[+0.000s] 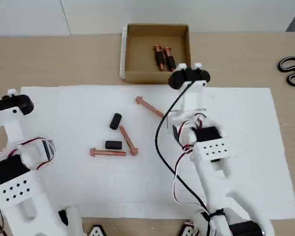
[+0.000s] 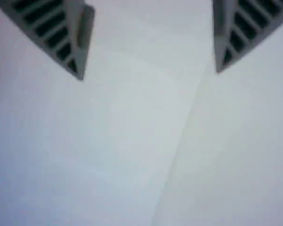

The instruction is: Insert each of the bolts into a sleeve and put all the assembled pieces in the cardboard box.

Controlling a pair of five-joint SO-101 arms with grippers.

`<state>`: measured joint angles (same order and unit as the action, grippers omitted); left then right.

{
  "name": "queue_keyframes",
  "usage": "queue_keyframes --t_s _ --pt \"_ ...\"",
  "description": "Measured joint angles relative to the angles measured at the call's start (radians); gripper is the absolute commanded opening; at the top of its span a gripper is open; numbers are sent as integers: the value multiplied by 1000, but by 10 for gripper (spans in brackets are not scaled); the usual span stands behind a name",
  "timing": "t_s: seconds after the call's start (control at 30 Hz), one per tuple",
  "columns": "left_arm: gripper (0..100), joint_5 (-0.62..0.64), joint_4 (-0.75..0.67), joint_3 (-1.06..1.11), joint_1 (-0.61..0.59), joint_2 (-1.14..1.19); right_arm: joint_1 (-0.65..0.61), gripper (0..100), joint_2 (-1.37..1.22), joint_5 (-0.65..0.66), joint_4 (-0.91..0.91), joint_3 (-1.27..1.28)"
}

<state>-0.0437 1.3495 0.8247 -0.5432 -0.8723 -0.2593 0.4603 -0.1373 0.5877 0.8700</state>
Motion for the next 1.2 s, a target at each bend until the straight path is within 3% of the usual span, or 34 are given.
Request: queue_keyframes --t_s 0.2,0.5,0.77,1.0,1.2 --pt "173 0 0 0 0 0 0 4 0 0 -195 147" --pt "173 0 0 0 0 0 -11 4 12 0 -341 344" --pt "173 0 0 0 0 0 -66 10 66 0 -290 356" --pt "173 0 0 0 0 0 -72 170 118 0 -195 356" --pt "173 0 0 0 0 0 -72 177 172 0 -121 356"
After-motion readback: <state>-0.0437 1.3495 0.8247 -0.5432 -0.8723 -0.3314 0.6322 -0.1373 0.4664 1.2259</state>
